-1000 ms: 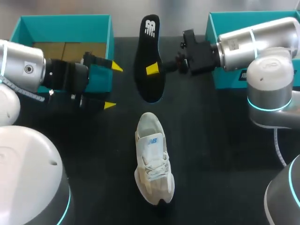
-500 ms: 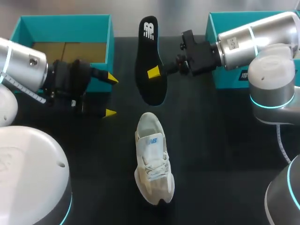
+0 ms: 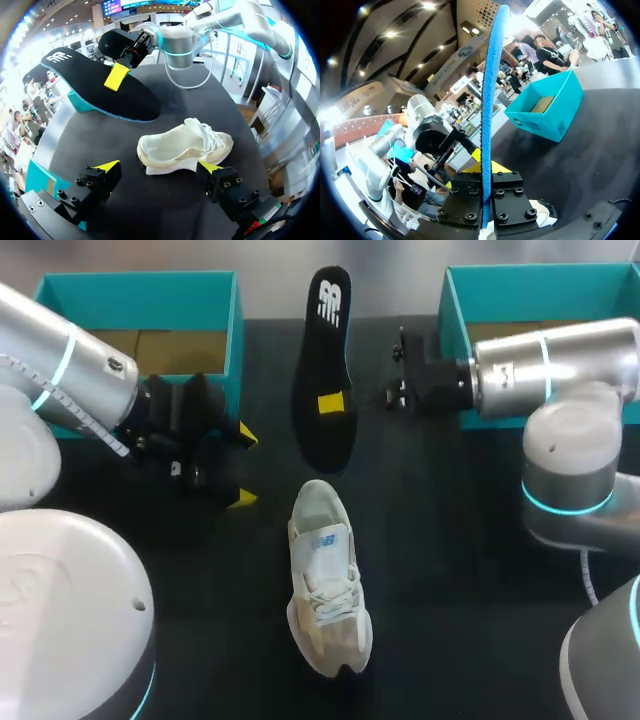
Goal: Take the shoe out of the shoebox, open the shoe tongue, remove and reinsert the insole, then place the shoe into the shoebox
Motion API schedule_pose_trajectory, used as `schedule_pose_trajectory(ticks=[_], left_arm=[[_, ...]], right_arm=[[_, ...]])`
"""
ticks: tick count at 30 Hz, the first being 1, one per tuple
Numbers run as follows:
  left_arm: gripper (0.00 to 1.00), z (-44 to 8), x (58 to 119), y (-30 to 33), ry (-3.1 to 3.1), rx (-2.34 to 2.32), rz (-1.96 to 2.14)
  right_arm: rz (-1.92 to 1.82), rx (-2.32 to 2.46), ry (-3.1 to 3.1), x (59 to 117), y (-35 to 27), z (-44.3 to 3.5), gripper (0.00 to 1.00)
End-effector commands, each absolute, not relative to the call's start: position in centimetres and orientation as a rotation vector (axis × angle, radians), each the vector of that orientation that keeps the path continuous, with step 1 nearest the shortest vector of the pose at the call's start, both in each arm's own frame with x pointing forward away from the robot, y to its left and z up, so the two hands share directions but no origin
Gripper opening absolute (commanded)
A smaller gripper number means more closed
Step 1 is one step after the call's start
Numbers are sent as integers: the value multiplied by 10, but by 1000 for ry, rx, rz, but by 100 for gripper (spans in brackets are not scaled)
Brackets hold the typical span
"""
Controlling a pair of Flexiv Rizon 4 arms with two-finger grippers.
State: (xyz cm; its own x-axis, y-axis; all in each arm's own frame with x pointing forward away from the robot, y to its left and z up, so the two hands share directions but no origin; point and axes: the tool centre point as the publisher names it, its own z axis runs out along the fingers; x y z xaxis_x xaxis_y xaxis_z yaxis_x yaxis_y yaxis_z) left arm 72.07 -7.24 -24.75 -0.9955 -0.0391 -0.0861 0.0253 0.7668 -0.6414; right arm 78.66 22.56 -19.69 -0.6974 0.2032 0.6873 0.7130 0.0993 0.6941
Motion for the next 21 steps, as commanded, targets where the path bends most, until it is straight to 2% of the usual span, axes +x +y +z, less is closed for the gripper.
schedule_pose_trajectory(ticks=[1, 11, 21], left_arm=[[100, -256, 718, -77, 2885, 14, -876], [100, -256, 718, -77, 2885, 14, -876], [100, -289, 707, -69, 2900, 41, -907]], right_arm=[[-1659, -914, -1948, 782, 229, -204, 0], [-1659, -914, -1948, 782, 229, -204, 0], [-1694, -847, -1991, 774, 234, -222, 0]])
